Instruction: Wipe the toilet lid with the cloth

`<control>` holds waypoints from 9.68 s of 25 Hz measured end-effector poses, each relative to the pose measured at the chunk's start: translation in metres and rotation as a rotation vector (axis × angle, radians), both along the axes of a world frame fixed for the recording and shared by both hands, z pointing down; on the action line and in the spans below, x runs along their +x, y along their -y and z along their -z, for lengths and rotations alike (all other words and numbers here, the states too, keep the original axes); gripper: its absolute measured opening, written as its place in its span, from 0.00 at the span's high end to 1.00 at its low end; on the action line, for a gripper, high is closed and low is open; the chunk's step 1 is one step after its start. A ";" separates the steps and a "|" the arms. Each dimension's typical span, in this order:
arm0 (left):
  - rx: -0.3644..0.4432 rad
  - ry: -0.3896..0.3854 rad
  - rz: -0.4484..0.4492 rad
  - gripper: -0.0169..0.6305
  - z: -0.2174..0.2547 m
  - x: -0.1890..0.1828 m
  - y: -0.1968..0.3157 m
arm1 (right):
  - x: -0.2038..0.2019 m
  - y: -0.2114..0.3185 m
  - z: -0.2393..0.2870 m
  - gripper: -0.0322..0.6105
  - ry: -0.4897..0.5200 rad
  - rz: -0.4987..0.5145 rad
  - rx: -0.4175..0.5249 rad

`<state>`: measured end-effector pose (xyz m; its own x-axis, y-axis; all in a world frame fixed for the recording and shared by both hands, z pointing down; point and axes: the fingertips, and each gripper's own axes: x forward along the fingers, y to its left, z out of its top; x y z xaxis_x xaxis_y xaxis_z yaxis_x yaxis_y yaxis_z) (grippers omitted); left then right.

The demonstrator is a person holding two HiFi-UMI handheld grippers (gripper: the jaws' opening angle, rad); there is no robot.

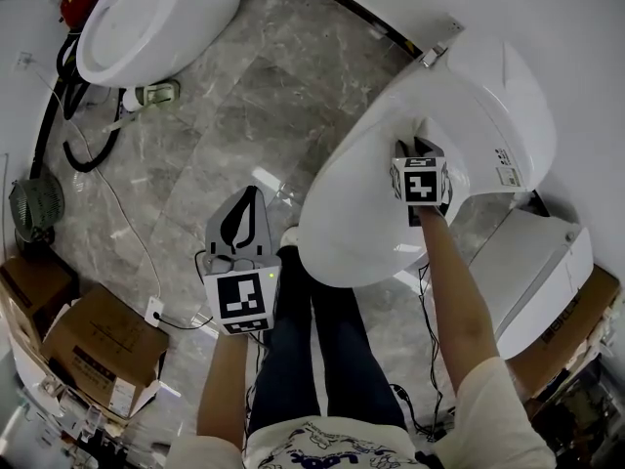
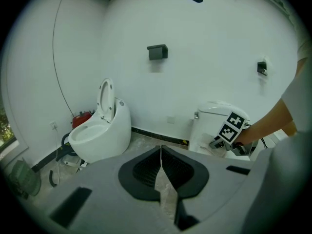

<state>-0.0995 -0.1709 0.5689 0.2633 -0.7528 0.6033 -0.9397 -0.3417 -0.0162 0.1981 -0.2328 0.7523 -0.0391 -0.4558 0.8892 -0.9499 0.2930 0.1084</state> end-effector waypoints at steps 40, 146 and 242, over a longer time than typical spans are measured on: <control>-0.022 -0.030 0.097 0.95 -0.009 -0.077 -0.066 | -0.192 -0.156 -0.024 0.78 0.097 0.303 -0.110; -0.041 -0.008 -0.105 0.95 -0.017 0.022 -0.033 | 0.143 -0.168 -0.021 0.76 0.182 -0.420 0.014; 0.475 -0.247 -0.163 0.95 0.384 0.051 -0.008 | -0.006 -0.150 0.526 0.78 0.201 -0.294 0.934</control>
